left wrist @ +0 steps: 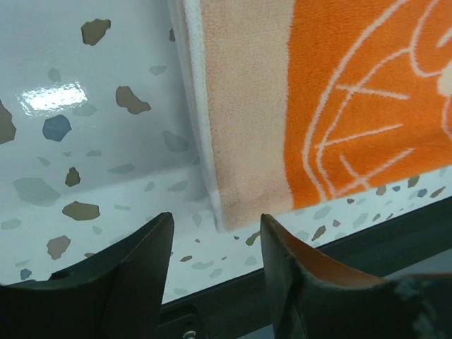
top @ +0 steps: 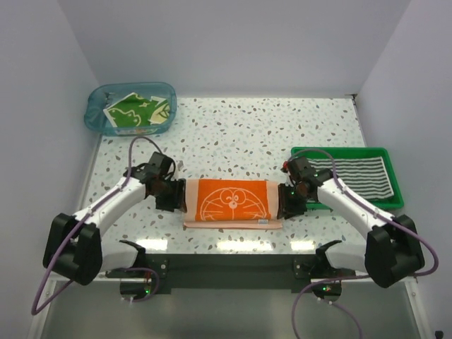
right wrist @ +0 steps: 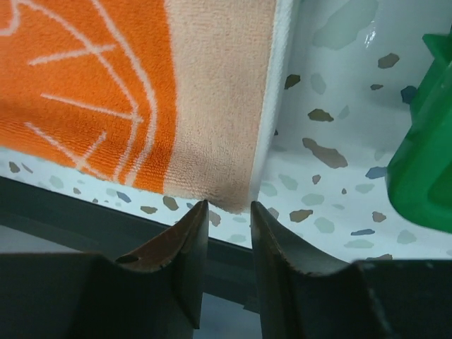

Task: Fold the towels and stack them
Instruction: Fold the towel

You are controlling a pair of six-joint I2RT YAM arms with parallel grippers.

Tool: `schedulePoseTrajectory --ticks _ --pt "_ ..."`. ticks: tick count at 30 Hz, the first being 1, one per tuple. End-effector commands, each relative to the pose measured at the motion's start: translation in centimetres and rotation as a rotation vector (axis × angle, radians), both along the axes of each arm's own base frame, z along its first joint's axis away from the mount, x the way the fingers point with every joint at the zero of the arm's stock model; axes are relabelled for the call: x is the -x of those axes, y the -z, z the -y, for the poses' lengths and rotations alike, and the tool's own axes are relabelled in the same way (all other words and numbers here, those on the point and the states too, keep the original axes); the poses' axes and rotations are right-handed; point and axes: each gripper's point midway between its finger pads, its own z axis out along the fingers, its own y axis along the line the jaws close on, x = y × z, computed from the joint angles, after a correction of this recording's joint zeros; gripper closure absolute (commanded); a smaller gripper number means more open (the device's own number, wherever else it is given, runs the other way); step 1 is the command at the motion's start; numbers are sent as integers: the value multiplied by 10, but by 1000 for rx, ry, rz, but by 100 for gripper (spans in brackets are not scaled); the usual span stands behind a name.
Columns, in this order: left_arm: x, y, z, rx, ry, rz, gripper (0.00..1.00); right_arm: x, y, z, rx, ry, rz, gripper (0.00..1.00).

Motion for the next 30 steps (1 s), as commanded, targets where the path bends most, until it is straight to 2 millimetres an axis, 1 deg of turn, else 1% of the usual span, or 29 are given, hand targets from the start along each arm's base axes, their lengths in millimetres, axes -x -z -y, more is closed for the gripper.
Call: schedulePoseTrajectory --ticks 1,2,3,4,5,6,7,8,9,11,12,13,14,15,16,17,18,19,20,21,22,23,24,26,27,28,30 --pt "-3 -33 9 86 -9 83 42 18 -23 -2 -40 -18 2 65" --pt "-11 -46 15 119 -12 121 37 18 -29 -3 -52 -24 13 64" --pt "-14 -56 21 159 -22 139 35 14 -40 -5 -67 -33 56 64" --pt "-19 -66 25 186 -25 170 34 15 -45 -3 -66 -37 67 64" --pt "-27 -81 32 222 -21 211 34 11 -51 -3 -68 -38 96 64" --pt "-31 -89 35 242 -27 225 35 3 -59 -6 -80 -36 129 64" --pt "-34 -93 39 258 -24 230 37 -2 -62 -8 -84 -35 146 64" --pt "-39 -103 47 289 -6 249 39 -6 -65 -10 -91 -30 162 64" --pt "-41 -106 52 302 -2 250 41 -11 -67 -13 -102 -23 171 64" --pt "-41 -101 64 313 32 237 46 -23 -67 -20 -125 -7 204 64" --pt "-40 -97 67 312 41 225 48 -24 -64 -24 -136 8 200 64" --pt "-39 -86 70 298 46 194 50 -31 -63 -30 -154 13 208 64" --pt "-36 -78 73 290 60 177 51 -33 -61 -33 -163 15 210 65" --pt "-34 -69 73 275 58 164 52 -31 -56 -39 -168 12 197 66" --pt "-31 -60 75 268 67 144 55 -35 -51 -43 -165 13 205 66" --pt "-27 -49 76 269 70 128 56 -35 -47 -46 -167 12 199 67" --pt "-24 -42 75 264 64 116 57 -29 -39 -51 -163 -10 183 67" --pt "-21 -33 74 252 64 99 59 -29 -31 -55 -157 -20 173 67" --pt "-15 -20 69 230 53 77 59 -25 -25 -58 -156 -34 155 68" --pt "-12 -12 66 215 42 57 59 -16 -15 -60 -146 -53 127 68" --pt "-7 -3 63 196 34 31 60 -14 -9 -61 -136 -60 117 68" --pt "1 9 57 175 22 3 61 -11 2 -58 -108 -59 96 68" --pt "5 17 56 169 5 -25 61 -4 13 -55 -91 -54 76 69" --pt "16 32 51 158 -12 -64 64 2 27 -47 -55 -25 50 70" --pt "19 37 51 156 -25 -79 65 9 37 -40 -34 -10 31 72" --pt "23 44 48 147 -34 -98 68 11 41 -37 -23 -3 29 72" --pt "27 51 46 134 -51 -118 71 18 53 -26 27 15 10 73"
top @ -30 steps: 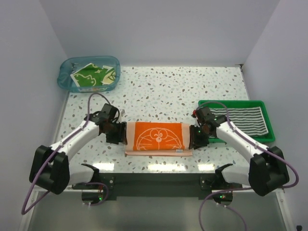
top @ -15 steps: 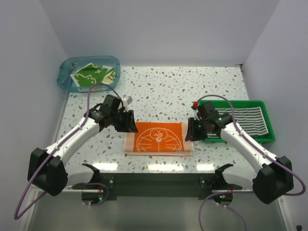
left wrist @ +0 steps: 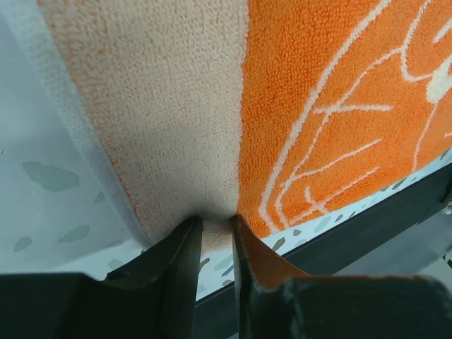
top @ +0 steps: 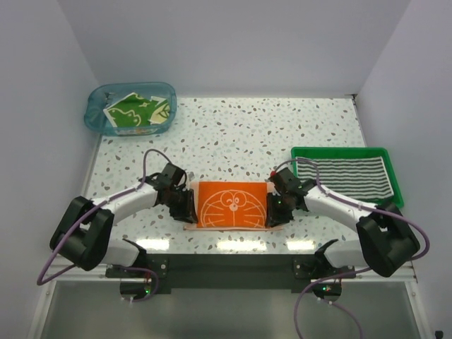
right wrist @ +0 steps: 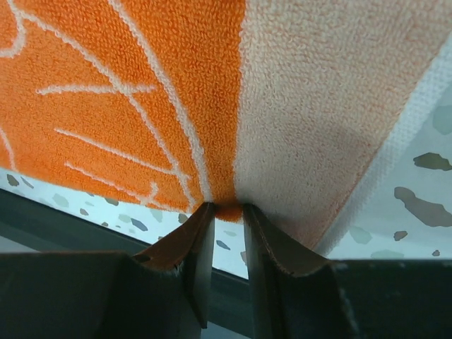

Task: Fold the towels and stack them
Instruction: Fold the towel

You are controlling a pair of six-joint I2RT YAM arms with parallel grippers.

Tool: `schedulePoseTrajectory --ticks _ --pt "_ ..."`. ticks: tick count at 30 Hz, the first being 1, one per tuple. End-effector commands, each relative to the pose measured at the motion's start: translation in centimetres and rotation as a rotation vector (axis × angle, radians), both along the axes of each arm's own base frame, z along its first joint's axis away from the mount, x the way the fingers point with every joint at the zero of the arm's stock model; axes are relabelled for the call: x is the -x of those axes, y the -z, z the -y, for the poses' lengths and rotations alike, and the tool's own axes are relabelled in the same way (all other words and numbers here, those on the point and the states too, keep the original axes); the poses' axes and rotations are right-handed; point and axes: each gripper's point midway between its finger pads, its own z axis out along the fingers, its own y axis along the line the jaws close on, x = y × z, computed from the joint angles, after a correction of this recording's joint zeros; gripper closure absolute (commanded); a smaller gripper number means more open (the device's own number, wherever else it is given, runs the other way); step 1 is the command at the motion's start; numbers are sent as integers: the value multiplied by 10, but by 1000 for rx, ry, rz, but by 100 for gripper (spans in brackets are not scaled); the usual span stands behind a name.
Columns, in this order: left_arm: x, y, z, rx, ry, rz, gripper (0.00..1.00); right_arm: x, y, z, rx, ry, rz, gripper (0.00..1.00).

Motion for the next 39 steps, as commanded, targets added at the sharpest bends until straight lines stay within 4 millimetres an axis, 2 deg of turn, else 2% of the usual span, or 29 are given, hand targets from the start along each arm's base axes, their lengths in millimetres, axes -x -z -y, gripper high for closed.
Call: schedulePoseTrajectory --ticks 1,5,7,9,11,12,13,14,16,18,20,22,23,26,28,31,36,39 --pt "4 20 -6 -40 -41 -22 72 1 21 18 94 55 15 73" --pt "3 24 -15 -65 -63 -33 75 7 33 27 124 67 9 73" --pt "-5 24 -28 -75 -119 -26 77 5 36 22 99 64 13 73" --pt "-13 22 -42 -79 -152 -12 79 -4 34 12 62 67 33 73" --pt "-29 18 -64 -102 -225 16 80 -11 34 4 45 59 37 72" --pt "-37 16 -74 -116 -260 29 80 -26 28 -6 18 59 70 73" --pt "-45 10 -78 -126 -273 46 80 -29 32 -10 21 53 51 73" --pt "-50 8 -81 -131 -279 58 80 -42 24 -22 -5 46 77 72" --pt "-65 1 -86 -123 -308 84 80 -52 24 -34 -19 35 81 72" --pt "-72 2 -94 -140 -330 87 80 -66 15 -44 -33 29 111 72" --pt "-80 -2 -98 -150 -337 108 80 -80 5 -47 -21 12 157 72" --pt "-85 -6 -102 -158 -346 128 79 -83 -6 -45 -9 2 174 72" --pt "-86 -7 -103 -163 -346 136 78 -89 -20 -46 -18 -8 217 72" --pt "-87 -9 -105 -174 -346 141 78 -91 -40 -43 -20 -22 269 72" --pt "-86 -7 -107 -184 -348 142 79 -90 -42 -35 3 -19 284 72" --pt "-85 -3 -110 -206 -352 141 79 -83 -34 -27 24 -11 282 75" --pt "-84 2 -114 -228 -361 130 79 -77 5 -15 86 0 248 83" --pt "-86 2 -114 -229 -362 133 76 -75 17 -15 89 6 231 87"
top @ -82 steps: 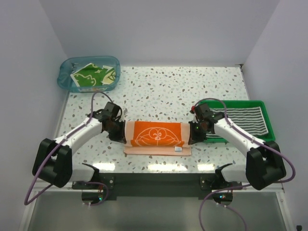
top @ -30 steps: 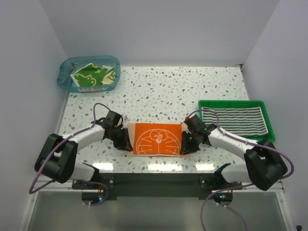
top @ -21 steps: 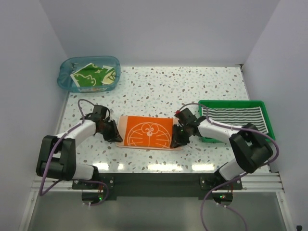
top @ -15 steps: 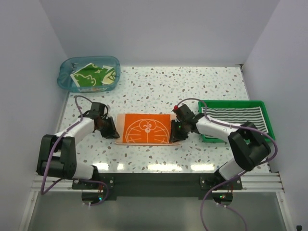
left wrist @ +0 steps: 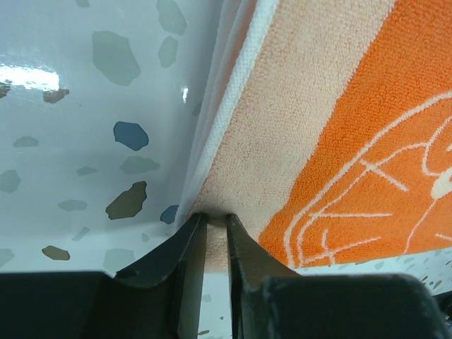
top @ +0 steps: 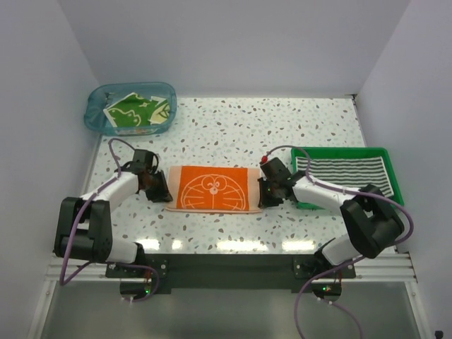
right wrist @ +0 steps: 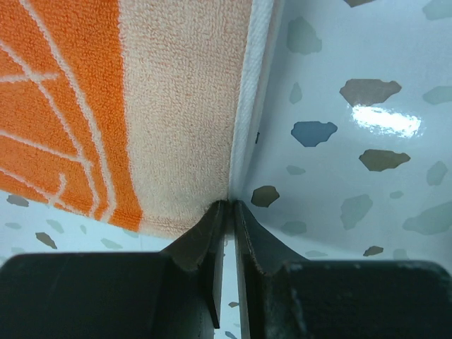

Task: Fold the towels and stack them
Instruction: Fold the towel

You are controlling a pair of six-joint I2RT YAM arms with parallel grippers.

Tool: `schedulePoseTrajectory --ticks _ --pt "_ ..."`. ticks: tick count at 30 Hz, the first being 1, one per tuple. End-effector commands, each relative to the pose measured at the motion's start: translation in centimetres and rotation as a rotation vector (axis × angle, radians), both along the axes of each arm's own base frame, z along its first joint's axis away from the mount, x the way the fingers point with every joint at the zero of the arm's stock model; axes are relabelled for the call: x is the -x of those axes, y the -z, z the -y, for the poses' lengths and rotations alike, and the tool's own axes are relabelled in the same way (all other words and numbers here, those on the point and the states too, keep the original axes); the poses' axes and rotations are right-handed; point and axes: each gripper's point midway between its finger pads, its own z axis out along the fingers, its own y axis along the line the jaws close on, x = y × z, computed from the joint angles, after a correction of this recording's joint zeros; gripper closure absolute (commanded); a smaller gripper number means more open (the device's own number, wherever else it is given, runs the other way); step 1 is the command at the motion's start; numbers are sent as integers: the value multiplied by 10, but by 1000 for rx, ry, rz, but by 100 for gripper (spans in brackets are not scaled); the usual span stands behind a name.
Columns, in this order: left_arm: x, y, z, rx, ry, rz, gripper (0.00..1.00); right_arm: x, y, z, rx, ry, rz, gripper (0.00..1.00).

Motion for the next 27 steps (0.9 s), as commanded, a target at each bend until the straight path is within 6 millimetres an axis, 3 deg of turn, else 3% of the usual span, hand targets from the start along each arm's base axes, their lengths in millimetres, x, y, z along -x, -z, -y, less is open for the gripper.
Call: schedulePoseTrajectory --ticks 1,3,5,10,13,14,16,17,19,20,22,23,25,26,27 --pt "-7 3 -16 -79 -13 12 75 -4 13 5 29 10 16 87" --pt "-12 -1 -17 -84 -14 26 71 -3 8 6 31 9 15 87" --pt "-17 -6 -20 -103 -16 41 64 -8 -12 4 24 0 40 85" --pt "-48 -49 -31 -177 -3 163 43 -25 -68 9 47 -6 147 70" --pt "-68 -87 -29 -205 31 279 27 -43 -109 17 76 19 227 52" --pt "-71 -101 -23 -233 56 330 18 -43 -113 24 97 34 218 38" --pt "-80 -125 -9 -270 123 415 9 -52 -124 42 133 92 234 25" --pt "-76 -135 18 -264 202 461 5 -54 -130 51 152 119 229 13" --pt "-77 -150 51 -223 292 540 3 -62 -134 76 184 195 227 3" --pt "-68 -155 79 -191 368 575 1 -63 -136 85 190 222 221 1" --pt "-63 -163 113 -152 467 642 0 -67 -139 107 190 290 216 1" --pt "-50 -162 140 -138 557 658 0 -66 -140 114 194 308 212 1" --pt "-43 -156 167 -165 659 678 0 -67 -143 132 210 353 219 1" --pt "-28 -158 194 -152 743 700 0 -65 -144 137 217 363 213 1" --pt "-22 -155 206 -161 787 700 0 -65 -144 142 222 375 212 1"
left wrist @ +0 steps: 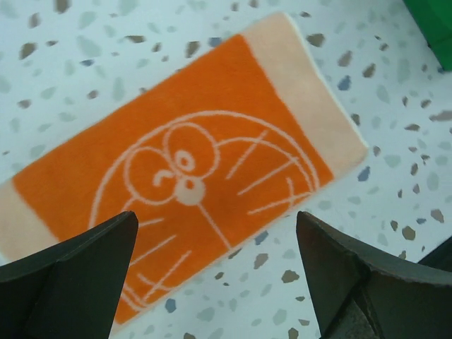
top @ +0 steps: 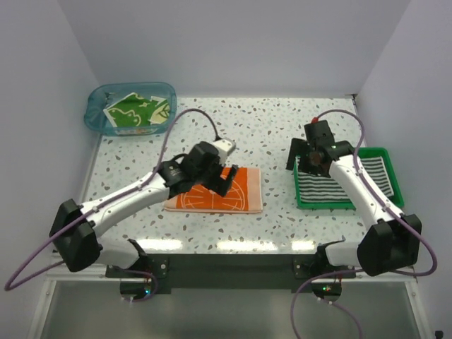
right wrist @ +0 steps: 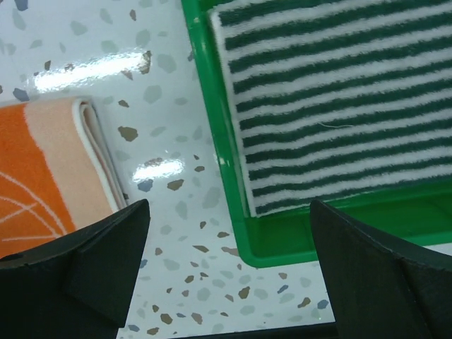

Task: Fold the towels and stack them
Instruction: Fold the towel, then neatly place the folded towel into the bin

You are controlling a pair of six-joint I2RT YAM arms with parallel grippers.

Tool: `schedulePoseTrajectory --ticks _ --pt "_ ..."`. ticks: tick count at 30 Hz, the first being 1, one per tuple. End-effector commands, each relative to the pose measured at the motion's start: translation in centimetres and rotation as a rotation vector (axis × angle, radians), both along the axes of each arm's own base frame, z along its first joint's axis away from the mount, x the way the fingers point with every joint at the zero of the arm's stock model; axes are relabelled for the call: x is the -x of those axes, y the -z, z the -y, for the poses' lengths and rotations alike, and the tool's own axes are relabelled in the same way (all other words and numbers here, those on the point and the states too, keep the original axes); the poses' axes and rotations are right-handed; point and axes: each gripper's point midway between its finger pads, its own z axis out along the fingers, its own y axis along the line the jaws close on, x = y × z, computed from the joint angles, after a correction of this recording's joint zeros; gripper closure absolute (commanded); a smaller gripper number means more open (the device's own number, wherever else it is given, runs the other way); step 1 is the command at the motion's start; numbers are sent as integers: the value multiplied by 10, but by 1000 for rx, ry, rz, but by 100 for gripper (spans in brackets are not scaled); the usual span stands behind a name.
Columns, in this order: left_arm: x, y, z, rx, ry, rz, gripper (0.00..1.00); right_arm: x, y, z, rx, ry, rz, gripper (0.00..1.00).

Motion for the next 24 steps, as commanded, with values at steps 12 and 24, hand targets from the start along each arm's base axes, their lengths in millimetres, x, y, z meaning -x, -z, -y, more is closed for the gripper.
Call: schedulePoseTrajectory --ticks 12,24 --pt "61 55 146 -268 511 135 22 32 5 45 -26 96 -28 1" --pt "51 100 166 -407 551 182 31 53 19 44 -50 102 -60 1"
